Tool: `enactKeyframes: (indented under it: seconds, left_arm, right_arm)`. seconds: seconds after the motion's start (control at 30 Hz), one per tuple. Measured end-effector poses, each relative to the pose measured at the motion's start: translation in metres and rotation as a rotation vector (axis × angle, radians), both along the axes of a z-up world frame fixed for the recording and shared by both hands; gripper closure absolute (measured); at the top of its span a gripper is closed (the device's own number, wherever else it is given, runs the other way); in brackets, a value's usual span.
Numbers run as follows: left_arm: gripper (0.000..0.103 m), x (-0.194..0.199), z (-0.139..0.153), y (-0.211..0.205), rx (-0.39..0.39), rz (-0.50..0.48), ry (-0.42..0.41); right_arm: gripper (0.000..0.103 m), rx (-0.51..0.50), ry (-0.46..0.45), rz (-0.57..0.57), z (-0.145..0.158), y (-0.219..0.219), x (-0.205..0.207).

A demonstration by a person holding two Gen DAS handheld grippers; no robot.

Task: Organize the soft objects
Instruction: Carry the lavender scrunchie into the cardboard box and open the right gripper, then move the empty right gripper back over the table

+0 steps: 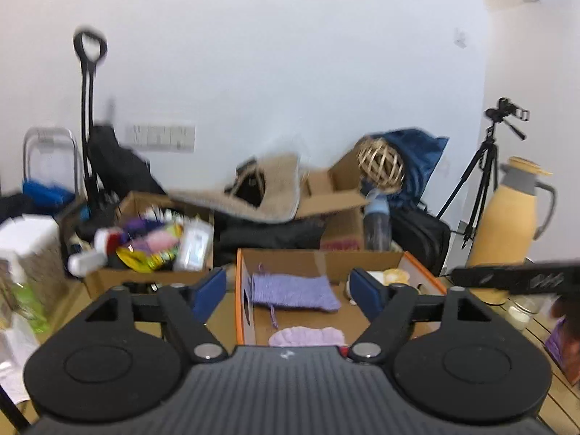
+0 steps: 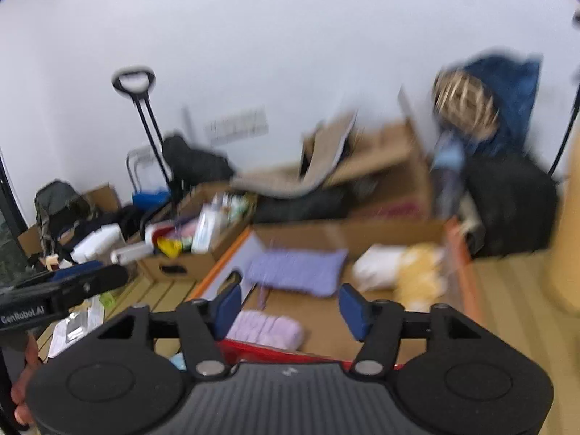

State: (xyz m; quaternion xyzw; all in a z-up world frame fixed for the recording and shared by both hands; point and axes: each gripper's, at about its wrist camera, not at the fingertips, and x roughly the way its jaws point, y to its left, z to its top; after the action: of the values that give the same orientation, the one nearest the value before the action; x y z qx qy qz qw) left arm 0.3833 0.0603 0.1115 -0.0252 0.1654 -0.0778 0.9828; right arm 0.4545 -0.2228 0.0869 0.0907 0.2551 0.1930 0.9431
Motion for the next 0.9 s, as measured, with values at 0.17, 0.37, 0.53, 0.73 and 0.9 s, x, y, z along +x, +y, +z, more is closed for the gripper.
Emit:
enactKeyframes:
  seconds: [0.17,0.37,0.53,0.73,0.9]
  left_arm:
    - [0.014,-0.074,0.003,-0.019,0.045,-0.033,-0.095]
    - [0.007,-0.149,-0.019,-0.035,0.130,-0.016,-0.119]
    - [0.002,-0.201,-0.042,-0.040,0.116,0.000,-0.105]
    - [0.001,-0.227,-0.065,-0.049,0.164,0.026,-0.047]
    - [0.001,-0.227,-0.076,-0.053,0.165,0.035,-0.020]
  right_arm:
    - [0.028,-0.061,-0.131,-0.069,0.029,-0.040,-0.087]
    - [0.018,-0.050,-0.228,-0.119,0.015,-0.066,-0.187]
    - [0.018,-0.124,-0.234,-0.150,-0.018,-0.056,-0.239]
    - [0.018,-0.130,-0.189,-0.115,-0.058,-0.036,-0.280]
    - [0.018,-0.107,-0.111,-0.104,-0.086,-0.036,-0.289]
